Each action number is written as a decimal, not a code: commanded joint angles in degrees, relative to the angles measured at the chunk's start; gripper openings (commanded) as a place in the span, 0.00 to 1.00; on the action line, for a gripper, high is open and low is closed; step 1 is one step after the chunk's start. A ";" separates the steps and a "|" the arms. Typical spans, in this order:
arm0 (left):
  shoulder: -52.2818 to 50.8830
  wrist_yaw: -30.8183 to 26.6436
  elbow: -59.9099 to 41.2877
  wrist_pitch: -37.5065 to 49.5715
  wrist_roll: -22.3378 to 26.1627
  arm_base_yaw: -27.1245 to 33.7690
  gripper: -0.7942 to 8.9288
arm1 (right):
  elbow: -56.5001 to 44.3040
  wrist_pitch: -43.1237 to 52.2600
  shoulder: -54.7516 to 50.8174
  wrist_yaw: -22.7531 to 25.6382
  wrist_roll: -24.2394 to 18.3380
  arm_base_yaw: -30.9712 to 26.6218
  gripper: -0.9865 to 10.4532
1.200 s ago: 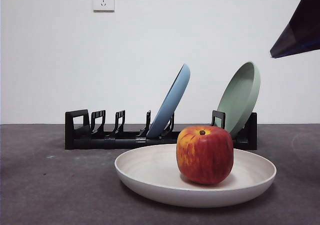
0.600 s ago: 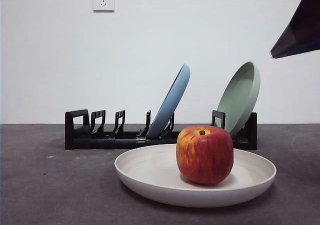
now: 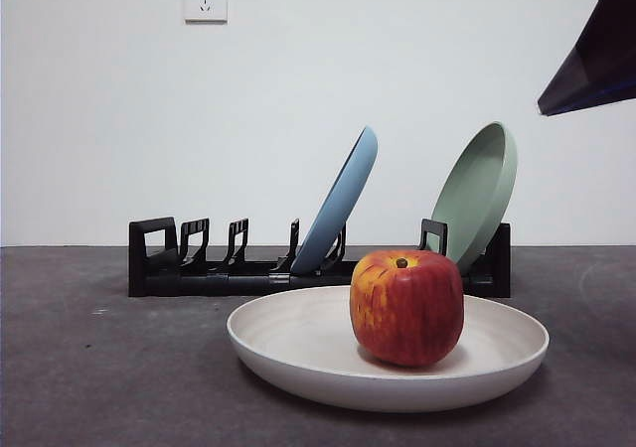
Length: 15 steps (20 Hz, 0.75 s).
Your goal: Take the yellow plate from the plate rack,put the plate on the table,take the apple from the table,put the apple in the plate
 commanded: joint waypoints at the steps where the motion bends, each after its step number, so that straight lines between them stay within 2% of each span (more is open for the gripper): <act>1: -0.17 -0.17 -0.79 0.11 -0.98 0.17 0.08 | -0.28 0.26 -0.13 0.17 0.52 0.02 0.09; 12: -0.17 -0.20 -0.79 0.09 -0.98 0.17 0.08 | -0.28 0.13 -0.15 0.17 0.52 0.02 0.09; 15: -0.17 -0.20 -0.79 0.11 -0.98 0.17 0.08 | -0.28 -2.82 -4.72 0.31 -0.70 -1.18 0.09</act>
